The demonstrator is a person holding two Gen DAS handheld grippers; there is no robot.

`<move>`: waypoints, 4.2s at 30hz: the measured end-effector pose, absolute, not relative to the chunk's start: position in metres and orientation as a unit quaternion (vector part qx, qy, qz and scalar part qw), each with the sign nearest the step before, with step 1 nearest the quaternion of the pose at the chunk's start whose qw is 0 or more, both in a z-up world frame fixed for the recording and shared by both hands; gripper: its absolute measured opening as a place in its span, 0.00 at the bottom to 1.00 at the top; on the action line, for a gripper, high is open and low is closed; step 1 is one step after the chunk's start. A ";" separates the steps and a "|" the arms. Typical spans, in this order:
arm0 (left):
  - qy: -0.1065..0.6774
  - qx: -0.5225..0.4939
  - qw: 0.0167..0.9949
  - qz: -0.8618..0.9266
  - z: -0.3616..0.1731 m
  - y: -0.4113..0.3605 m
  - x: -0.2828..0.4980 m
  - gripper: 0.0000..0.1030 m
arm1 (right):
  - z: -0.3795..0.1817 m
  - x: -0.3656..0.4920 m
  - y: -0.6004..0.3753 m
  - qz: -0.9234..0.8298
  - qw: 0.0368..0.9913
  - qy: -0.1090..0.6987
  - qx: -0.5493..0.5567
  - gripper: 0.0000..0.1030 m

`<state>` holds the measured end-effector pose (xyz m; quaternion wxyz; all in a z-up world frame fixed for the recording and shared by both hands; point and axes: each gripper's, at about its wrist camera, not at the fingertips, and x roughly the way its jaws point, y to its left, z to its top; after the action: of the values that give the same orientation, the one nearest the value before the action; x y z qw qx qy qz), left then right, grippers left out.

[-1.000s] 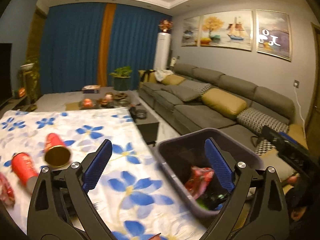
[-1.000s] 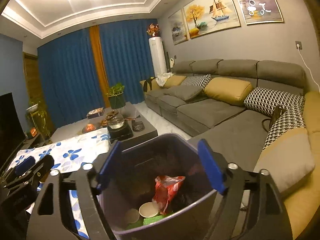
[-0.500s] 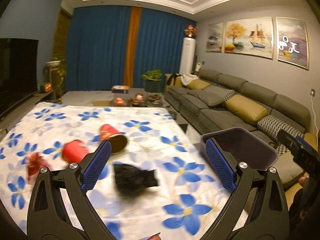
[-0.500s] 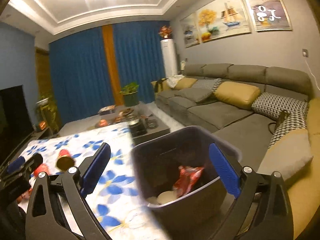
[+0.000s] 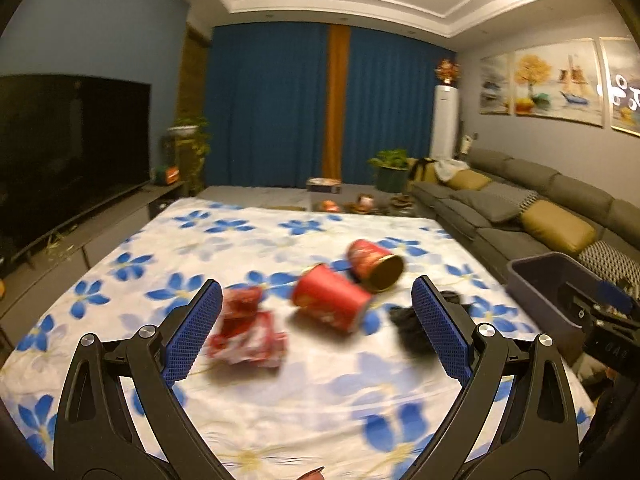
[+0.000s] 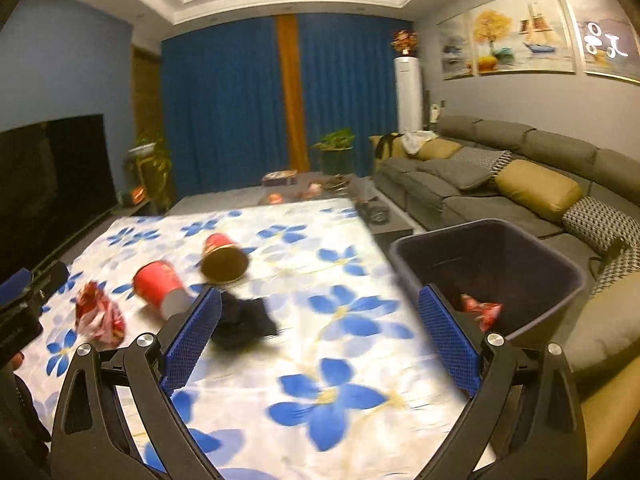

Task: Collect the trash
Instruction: 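Grasp a crumpled red wrapper with the left tool while the right tool grasps a black bag, then lift the red wrapper and black bag and carry them over the grey bin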

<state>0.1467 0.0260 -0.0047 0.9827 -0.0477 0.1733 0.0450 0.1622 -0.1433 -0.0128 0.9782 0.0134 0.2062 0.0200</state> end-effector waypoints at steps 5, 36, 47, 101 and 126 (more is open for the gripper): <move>0.179 -0.058 0.979 0.080 -0.011 0.063 0.142 0.91 | -0.027 0.177 -0.104 0.041 0.975 0.220 -0.009 0.92; 0.239 -0.083 0.965 0.071 -0.052 0.105 0.199 0.91 | -0.077 0.258 -0.065 0.063 0.950 0.305 -0.024 0.18; 0.281 -0.088 0.954 0.053 -0.069 0.110 0.223 0.62 | -0.069 0.247 -0.069 0.063 0.960 0.274 -0.019 0.10; 0.206 -0.038 0.977 -0.043 0.007 0.003 0.141 0.09 | -0.002 0.138 -0.119 0.109 0.975 0.192 -0.005 0.06; 0.181 0.005 0.974 -0.137 0.024 -0.107 0.162 0.09 | 0.021 0.132 -0.221 0.006 0.988 0.156 0.010 0.06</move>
<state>0.1619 -0.1068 0.0240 0.9738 0.0048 0.1812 -0.1374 0.1321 -0.2208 0.0213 0.9877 0.0100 0.1562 0.0060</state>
